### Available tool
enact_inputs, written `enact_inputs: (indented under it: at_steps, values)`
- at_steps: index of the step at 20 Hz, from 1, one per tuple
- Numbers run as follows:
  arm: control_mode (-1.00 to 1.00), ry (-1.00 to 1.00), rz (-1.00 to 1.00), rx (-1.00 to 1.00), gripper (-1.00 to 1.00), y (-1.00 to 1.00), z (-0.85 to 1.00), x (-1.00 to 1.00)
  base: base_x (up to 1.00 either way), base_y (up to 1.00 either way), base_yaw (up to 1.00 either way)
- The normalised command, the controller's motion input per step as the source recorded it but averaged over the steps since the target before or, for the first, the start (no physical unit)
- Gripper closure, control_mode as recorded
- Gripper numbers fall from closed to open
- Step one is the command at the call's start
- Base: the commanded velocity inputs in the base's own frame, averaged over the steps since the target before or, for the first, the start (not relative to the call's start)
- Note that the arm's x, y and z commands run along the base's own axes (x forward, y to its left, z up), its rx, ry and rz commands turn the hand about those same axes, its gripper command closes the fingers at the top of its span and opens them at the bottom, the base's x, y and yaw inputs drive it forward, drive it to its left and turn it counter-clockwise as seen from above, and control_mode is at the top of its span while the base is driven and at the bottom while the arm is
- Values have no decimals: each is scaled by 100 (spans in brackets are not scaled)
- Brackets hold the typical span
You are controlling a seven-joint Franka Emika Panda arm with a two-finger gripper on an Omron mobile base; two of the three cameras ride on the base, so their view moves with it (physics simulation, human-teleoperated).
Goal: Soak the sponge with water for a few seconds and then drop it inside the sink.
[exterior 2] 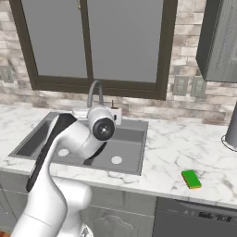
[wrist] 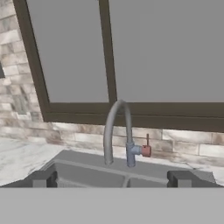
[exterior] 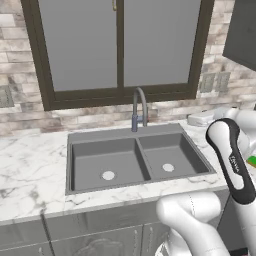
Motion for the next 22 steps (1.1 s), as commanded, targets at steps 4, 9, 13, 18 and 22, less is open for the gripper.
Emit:
enact_inputs:
  at_steps: [4, 9, 13, 18, 22]
  values:
    - [-100, -2, 7, 0, -100, 0, -1, 0, 0, 0, 0]
    - [-100, -12, 5, 0, -100, 0, -20, 1, 0, 0, 0]
    - [-100, -15, 4, 0, -100, 0, -18, 8, 0, 0, 0]
    - [-100, -6, 5, 0, -100, 0, -1, 11, 0, 0, 0]
    - [-100, 0, 5, -2, -100, 0, 0, 16, 0, 0, 0]
